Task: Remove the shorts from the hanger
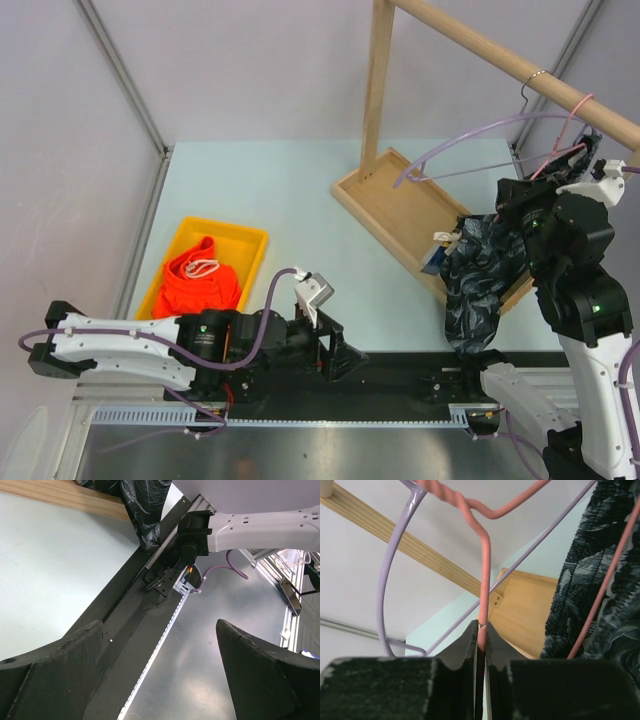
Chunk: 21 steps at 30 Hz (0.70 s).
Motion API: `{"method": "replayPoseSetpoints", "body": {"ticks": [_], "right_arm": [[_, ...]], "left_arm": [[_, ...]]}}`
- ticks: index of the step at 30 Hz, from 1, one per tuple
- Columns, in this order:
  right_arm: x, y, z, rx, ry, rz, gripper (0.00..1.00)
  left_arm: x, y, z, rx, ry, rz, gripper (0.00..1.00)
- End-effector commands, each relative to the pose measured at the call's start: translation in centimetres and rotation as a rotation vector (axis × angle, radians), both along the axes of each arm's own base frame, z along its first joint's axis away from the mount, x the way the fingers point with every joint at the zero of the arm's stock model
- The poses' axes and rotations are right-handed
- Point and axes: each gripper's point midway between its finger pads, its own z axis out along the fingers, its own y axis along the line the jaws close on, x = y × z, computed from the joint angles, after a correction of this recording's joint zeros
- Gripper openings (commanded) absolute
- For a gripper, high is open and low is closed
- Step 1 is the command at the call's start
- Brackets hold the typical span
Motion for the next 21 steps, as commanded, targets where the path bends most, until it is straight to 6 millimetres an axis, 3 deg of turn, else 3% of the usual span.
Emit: {"method": "replayPoseSetpoints", "body": {"ticks": [1,4,7,11,14,17,21], "right_arm": [[-0.8,0.7,4.8,0.05,-0.156,0.054,0.07],[-0.9,1.1,6.1,0.068,-0.166,0.07,0.0],[-1.3,1.7,7.2,0.081,-0.169,0.105,0.0],[-2.3,2.5,10.4,0.133,-0.213,0.16,0.0],[-2.9,3.1,10.8,0.173,-0.2,0.197,0.0],[-3.4,3.5,9.7,0.26,-0.155,0.207,0.0],[-3.5,4.6,7.7,0.402,-0.115,0.238,0.0]], "left_arm": [[-0.1,0.1,1.3,-0.034,0.009,0.005,0.98],[-0.1,0.1,1.6,-0.04,0.009,0.003,0.98],[-0.1,0.0,1.9,-0.047,0.007,-0.001,0.98],[-0.2,-0.2,2.7,-0.061,0.002,-0.007,0.99],[-0.3,-0.2,3.2,-0.079,0.001,-0.014,0.99],[-0.5,-0.5,4.4,-0.111,-0.017,-0.034,1.0],[-0.1,-0.8,8.0,-0.144,-0.091,-0.043,1.0]]}}
